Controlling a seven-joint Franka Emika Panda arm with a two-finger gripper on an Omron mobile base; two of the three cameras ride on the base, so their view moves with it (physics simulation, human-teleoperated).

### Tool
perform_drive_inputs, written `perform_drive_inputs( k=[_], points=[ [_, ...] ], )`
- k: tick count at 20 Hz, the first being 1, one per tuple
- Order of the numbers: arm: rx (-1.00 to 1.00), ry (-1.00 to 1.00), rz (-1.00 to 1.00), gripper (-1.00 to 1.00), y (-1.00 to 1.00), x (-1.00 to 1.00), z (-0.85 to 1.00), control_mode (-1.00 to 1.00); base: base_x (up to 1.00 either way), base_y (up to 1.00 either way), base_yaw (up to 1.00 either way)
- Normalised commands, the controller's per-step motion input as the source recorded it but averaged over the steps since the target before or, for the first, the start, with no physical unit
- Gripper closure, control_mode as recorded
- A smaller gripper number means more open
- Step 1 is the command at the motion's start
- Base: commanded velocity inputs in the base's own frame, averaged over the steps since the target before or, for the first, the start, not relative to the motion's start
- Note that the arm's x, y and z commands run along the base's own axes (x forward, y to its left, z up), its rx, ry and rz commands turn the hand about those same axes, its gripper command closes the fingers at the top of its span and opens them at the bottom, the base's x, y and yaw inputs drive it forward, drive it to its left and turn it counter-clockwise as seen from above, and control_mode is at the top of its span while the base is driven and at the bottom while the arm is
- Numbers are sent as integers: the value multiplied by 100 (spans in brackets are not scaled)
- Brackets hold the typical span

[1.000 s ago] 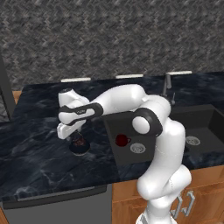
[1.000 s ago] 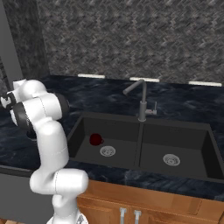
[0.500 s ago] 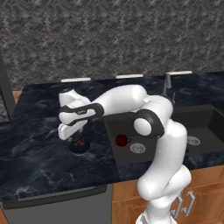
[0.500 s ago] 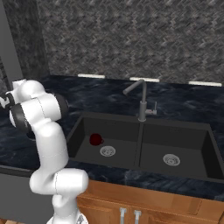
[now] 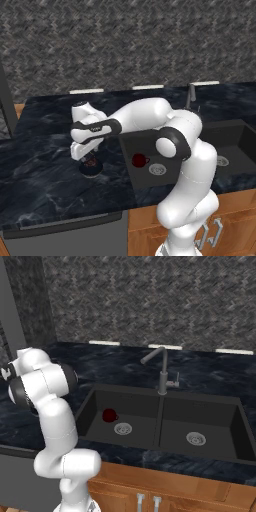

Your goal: Place the mug in the left basin and the teapot in the right basin of the sink.

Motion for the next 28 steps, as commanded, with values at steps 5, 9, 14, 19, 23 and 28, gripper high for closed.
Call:
perform_drive_inputs(
  k=[5, 9, 14, 19, 23, 28],
  points=[
    [0, 0, 0, -100, 1, 14, 0, -100, 0, 0, 0],
    [0, 0, 0, -100, 4, 5, -1, -100, 0, 0, 0],
    [0, 0, 0, 100, 0, -8, 0, -100, 0, 0, 0],
    [0, 0, -1, 100, 0, -18, 0, -100, 0, 0, 0],
    [0, 0, -6, 100, 0, -16, 0, -100, 0, 0, 0],
    [0, 0, -5, 100, -3, -15, 0, -100, 0, 0, 0]
  ],
)
